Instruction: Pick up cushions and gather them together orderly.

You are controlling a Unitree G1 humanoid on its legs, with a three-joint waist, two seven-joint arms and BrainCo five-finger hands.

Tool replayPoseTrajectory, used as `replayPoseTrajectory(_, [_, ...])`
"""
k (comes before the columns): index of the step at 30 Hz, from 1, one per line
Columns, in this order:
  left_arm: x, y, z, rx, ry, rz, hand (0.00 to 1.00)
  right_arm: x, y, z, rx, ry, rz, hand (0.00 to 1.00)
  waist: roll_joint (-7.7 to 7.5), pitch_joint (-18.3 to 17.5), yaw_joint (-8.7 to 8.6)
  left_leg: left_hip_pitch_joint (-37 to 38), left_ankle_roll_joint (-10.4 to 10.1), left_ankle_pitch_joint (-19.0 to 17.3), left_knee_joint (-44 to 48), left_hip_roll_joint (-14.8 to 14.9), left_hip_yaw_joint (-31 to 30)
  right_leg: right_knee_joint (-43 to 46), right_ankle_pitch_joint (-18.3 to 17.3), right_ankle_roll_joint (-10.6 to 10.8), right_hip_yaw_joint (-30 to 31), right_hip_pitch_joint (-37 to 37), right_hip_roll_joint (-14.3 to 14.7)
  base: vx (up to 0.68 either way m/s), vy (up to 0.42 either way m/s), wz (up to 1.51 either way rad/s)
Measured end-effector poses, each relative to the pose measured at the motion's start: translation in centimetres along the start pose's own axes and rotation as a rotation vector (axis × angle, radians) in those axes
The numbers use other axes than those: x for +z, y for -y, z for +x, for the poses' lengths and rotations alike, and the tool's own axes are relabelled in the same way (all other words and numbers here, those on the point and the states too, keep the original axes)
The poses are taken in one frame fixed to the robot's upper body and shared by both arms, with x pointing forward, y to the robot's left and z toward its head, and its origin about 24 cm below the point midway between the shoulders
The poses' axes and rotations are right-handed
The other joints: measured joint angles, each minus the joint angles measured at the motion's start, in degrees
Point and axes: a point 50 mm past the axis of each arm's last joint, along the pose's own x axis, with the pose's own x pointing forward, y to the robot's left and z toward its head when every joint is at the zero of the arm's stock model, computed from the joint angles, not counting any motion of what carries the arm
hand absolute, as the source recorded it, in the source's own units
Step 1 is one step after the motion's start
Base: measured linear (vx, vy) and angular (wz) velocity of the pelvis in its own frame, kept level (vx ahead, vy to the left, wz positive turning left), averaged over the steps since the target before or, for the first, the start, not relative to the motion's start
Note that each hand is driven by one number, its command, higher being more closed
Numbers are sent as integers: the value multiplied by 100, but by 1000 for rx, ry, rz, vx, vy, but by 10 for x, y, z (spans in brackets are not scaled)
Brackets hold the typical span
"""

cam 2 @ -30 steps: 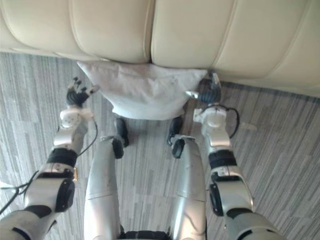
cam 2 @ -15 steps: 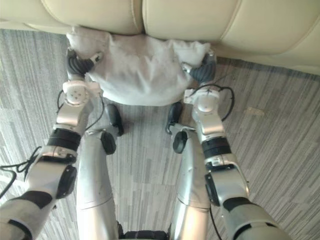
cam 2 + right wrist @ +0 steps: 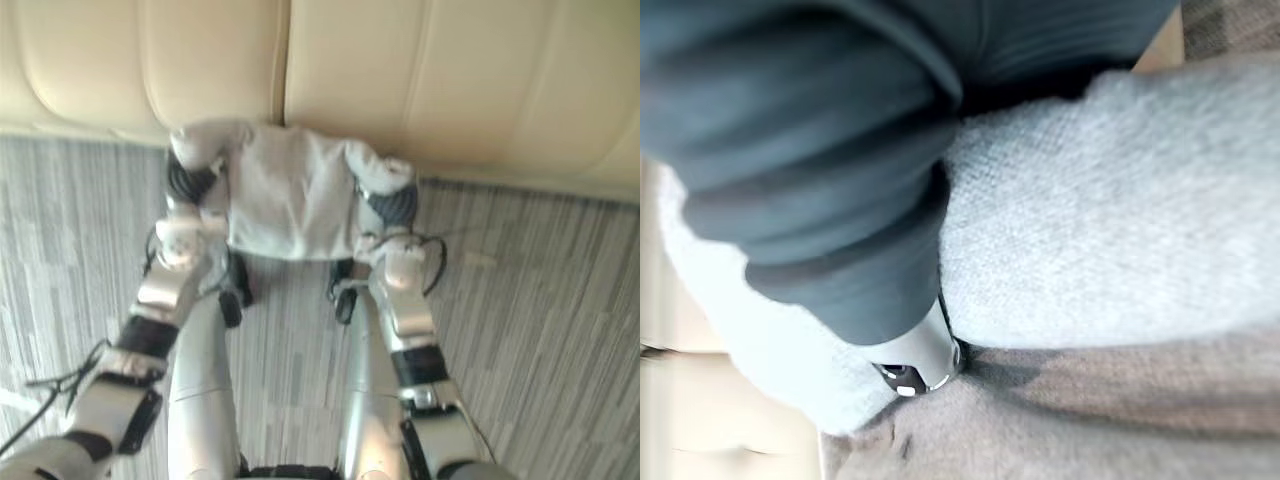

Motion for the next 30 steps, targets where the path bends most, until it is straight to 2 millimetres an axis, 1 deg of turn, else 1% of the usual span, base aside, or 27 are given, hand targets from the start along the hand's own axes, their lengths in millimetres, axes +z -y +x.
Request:
replayPoseTrajectory(1, [-9, 3, -13, -10, -35, -21, 100, -6, 6, -9, -9, -20, -20, 100, -1, -1, -1, 485, -6, 3, -184, -14, 54, -132, 25, -41, -32, 452, -12, 141, -29, 6])
replayPoseTrajectory(2, [-14, 4, -21, -13, -55, -35, 100, -8, 9, -16, -12, -31, -23, 100, -2, -11, -3, 805, -7, 4, -320, -42, 81, -221, 30, -48, -60, 735, -34, 154, -27, 2])
replayPoseTrajectory(3, [-22, 3, -35, -22, -83, -52, 100, -11, 13, -26, -11, -45, -32, 100, -4, -88, -7, 1199, -9, 1, -507, -68, 115, -357, 29, -46, -79, 1081, -41, 116, -11, -2])
replayPoseTrajectory(4, [-27, 1, -44, -27, -104, -68, 100, -14, 15, -33, -4, -51, -47, 100, -8, -144, -3, 1469, -15, -4, -667, -85, 183, -479, 22, -35, -87, 1336, -39, 195, -6, -7])
replayPoseTrajectory(5, [-34, -2, -57, -32, -134, -82, 100, -16, 19, -45, 9, -63, -69, 100, -12, -160, 5, 2003, -32, 13, -966, -126, 252, -720, 11, -16, -94, 1822, -34, 192, 9, -6])
replayPoseTrajectory(6, [-41, -5, -69, -35, -165, -90, 100, -20, 21, -55, 17, -84, -79, 100, -8, -285, 1, 2354, -45, 22, -1169, -154, 264, -882, 11, -16, -104, 2144, -31, 172, 13, -6])
replayPoseTrajectory(7, [-45, -8, -77, -35, -190, -94, 100, -23, 23, -63, 26, -102, -86, 100, -10, -469, 0, 2504, -46, 22, -1271, -167, 332, -966, 5, -6, -106, 2268, -28, 172, 10, -7])
replayPoseTrajectory(8, [-52, -12, -90, -31, -225, -96, 100, -26, 26, -76, 38, -126, -112, 100, -11, -708, 15, 2781, -48, 24, -1466, -184, 418, -1118, -23, 40, -104, 2500, -16, 188, 6, -12])
replayPoseTrajectory(10, [-59, -18, -107, -27, -272, -95, 100, -33, 29, -91, 55, -178, -120, 100, 1, -788, 36, 3469, -54, 27, -1824, -234, 537, -1362, -58, 99, -83, 3109, -16, 171, 12, -14])
replayPoseTrajectory(11, [-64, -21, -119, -34, -305, -95, 100, -39, 31, -103, 65, -222, -124, 100, 7, -932, 40, 3823, -59, 31, -2039, -260, 607, -1508, -76, 129, -60, 3402, -6, 134, 30, -15])
replayPoseTrajectory(13, [-73, -25, -136, -41, -364, -91, 100, -47, 37, -121, 70, -289, -132, 100, 28, -1352, 82, 4154, -66, 42, -2334, -314, 720, -1670, -101, 172, 7, 3621, 6, 154, 31, -17])
replayPoseTrajectory(15, [-75, -25, -141, -48, -382, -92, 100, -49, 39, -126, 73, -309, -134, 100, 48, -1412, 94, 4375, -76, 58, -2460, -341, 753, -1735, -115, 195, 40, 3793, 15, 144, 27, -9])
replayPoseTrajectory(16, [-77, -26, -145, -51, -398, -91, 100, -51, 40, -130, 74, -323, -137, 100, 64, -1427, 94, 4536, -76, 72, -2411, -319, 717, -1818, -139, 216, 37, 4003, 48, 137, 17, -1])
replayPoseTrajectory(18, [-81, -28, -151, -43, -432, -114, 100, -52, 41, -132, 80, -331, -155, 100, 64, -1425, 98, 4419, -40, 98, -1589, -222, 510, -1875, -263, 206, 1, 4366, 75, 84, -13, 5])
replayPoseTrajectory(19, [-82, -29, -154, -41, -445, -119, 100, -52, 41, -134, 81, -334, -165, 100, 63, -1426, 101, 4310, 13, 163, -1099, -173, 389, -1860, -335, 190, -11, 4489, 80, 0, 0, 0])
replayPoseTrajectory(20, [-83, -29, -156, -43, -454, -120, 100, -51, 42, -136, 81, -335, -170, 100, 54, -1445, 122, 4176, 36, 300, -611, -108, 346, -1846, -475, 184, -6, 4627, 86, 11, -1, -8])
replayPoseTrajectory(23, [-85, -30, -160, -43, -467, -121, 100, -50, 43, -137, 77, -337, -170, 100, 11, -1563, 196, 3717, 113, 839, 161, 46, 359, -2039, -500, 103, 165, 4812, 147, 77, 2, -14])
replayPoseTrajectory(24, [-85, -29, -161, -40, -472, -125, 100, -50, 43, -137, 75, -335, -171, 100, -2, -1582, 219, 3685, 112, 627, 115, 46, 359, -2122, -476, 62, 186, 4831, 160, 131, 49, -11])
replayPoseTrajectory(25, [-86, -28, -162, -39, -477, -131, 100, -50, 43, -136, 72, -331, -171, 100, 37, -1622, 227, 3667, 103, 315, -194, -46, 325, -2198, -435, -6, 234, 4848, 158, 140, 74, -3])
replayPoseTrajectory(26, [-86, -26, -163, -42, -482, -137, 100, -49, 44, -134, 63, -322, -174, 100, 61, -1638, 219, 3668, 25, 123, -847, -246, 267, -2309, -425, -14, 317, 4872, 154, 167, 119, 2])
replayPoseTrajectory(27, [-86, -24, -164, -44, -488, -142, 100, -49, 45, -131, 57, -318, -178, 100, 63, -1639, 222, 3669, -6, 135, -1510, -470, 148, -2419, -425, -12, 404, 4923, 150, 155, 120, 0])
replayPoseTrajectory(28, [-87, -24, -166, -44, -497, -142, 100, -51, 46, -130, 55, -322, -182, 100, 63, -1646, 227, 3683, -38, 194, -2033, -646, 14, -2525, -414, 13, 453, 4990, 148, 200, 164, -23])
replayPoseTrajectory(29, [-89, -26, -171, -38, -516, -138, 100, -56, 47, -126, 63, -334, -192, 100, 75, -1668, 260, 3801, -171, 475, -2833, -809, -191, -2658, -403, 101, 547, 5089, 164, 258, 217, -66])
replayPoseTrajectory(30, [-92, -29, -177, -27, -540, -131, 100, -63, 46, -122, 77, -351, -204, 100, 144, -1707, 364, 3975, -21, 943, -3162, -872, -288, -2699, -440, 237, 763, 5147, 225, 270, 236, -93])
